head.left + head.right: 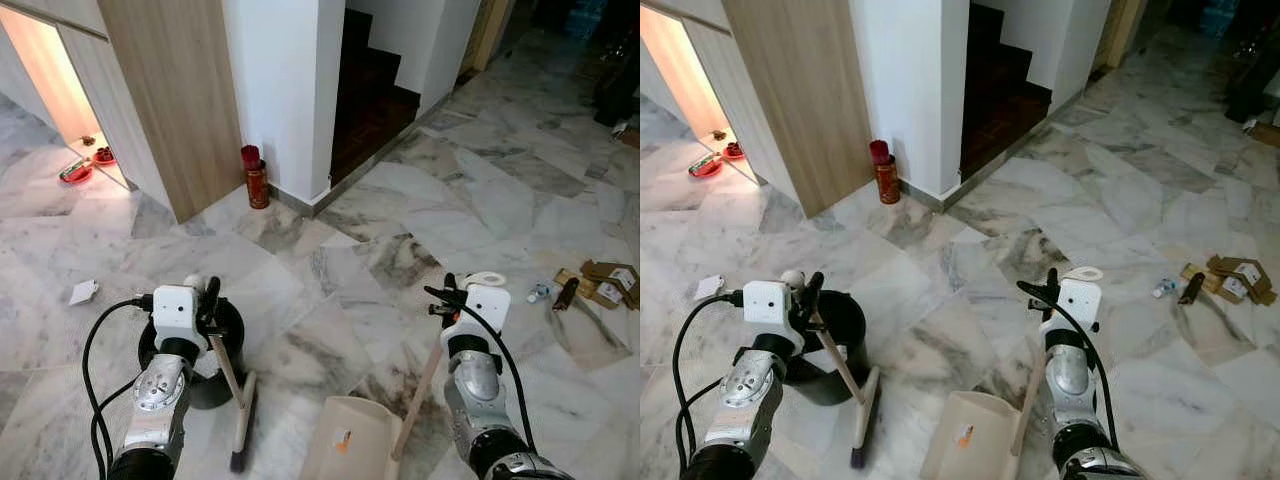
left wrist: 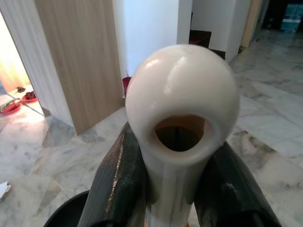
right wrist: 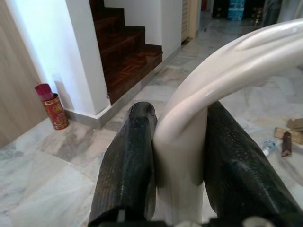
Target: Sweep floor
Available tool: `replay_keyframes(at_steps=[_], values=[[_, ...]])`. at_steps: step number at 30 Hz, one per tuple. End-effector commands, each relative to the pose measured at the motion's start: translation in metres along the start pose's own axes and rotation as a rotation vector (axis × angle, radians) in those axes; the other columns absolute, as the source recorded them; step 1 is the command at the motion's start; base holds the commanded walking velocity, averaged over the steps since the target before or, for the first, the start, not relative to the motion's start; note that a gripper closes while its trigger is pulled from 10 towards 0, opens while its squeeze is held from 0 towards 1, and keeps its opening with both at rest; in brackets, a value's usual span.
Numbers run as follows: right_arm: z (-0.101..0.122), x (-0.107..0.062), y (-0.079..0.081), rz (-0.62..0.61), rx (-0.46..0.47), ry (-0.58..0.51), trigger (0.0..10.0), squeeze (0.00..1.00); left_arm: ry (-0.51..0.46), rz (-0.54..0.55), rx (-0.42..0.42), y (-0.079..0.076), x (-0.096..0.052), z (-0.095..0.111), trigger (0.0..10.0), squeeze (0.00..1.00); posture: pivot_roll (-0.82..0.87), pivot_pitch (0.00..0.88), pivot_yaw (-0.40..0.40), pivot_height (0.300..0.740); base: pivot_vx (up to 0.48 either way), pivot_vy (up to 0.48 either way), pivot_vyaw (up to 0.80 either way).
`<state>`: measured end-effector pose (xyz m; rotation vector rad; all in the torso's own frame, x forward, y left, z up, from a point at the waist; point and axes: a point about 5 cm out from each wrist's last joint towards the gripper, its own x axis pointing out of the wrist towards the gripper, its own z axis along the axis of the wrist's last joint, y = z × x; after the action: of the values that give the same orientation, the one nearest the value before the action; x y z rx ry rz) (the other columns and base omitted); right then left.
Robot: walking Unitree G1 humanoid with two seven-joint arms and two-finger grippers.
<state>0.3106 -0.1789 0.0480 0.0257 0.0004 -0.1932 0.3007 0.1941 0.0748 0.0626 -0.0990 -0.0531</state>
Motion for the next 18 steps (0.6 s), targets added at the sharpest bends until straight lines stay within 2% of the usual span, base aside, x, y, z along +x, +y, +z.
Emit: replay_keyframes(at_steps=[1, 4, 9, 14, 18], values=[[0.007, 0.004, 0.002, -0.015, 0.014, -0.031, 10.0, 0.0, -0.016, -0.011, 0.025, 0.004, 0.003, 0.005, 10.0, 0.0, 0.05, 0.0, 0.019, 0.74, 0.0, 0.0, -0.78], [0.004, 0.001, 0.006, -0.014, 0.022, -0.021, 10.0, 0.0, -0.02, -0.019, 0.04, 0.006, 0.004, 0.006, 10.0, 0.0, 0.06, 0.0, 0.021, 0.74, 0.0, 0.0, -0.78], [0.003, 0.0, 0.012, 0.019, 0.023, -0.017, 10.0, 0.0, -0.032, -0.006, 0.035, 0.005, 0.007, 0.008, 10.0, 0.0, 0.05, 0.0, 0.016, 0.74, 0.0, -0.347, -0.78], [0.004, 0.001, 0.011, 0.035, 0.01, -0.013, 10.0, 0.0, -0.028, -0.005, 0.009, -0.003, 0.008, 0.005, 10.0, 0.0, 0.05, 0.0, -0.006, 0.74, 0.0, 0.0, -0.78], [0.005, 0.003, 0.01, 0.042, 0.001, -0.019, 10.0, 0.0, -0.028, -0.005, 0.005, -0.004, 0.007, 0.005, 10.0, 0.0, 0.04, 0.0, -0.014, 0.74, 0.0, 0.0, -0.78]])
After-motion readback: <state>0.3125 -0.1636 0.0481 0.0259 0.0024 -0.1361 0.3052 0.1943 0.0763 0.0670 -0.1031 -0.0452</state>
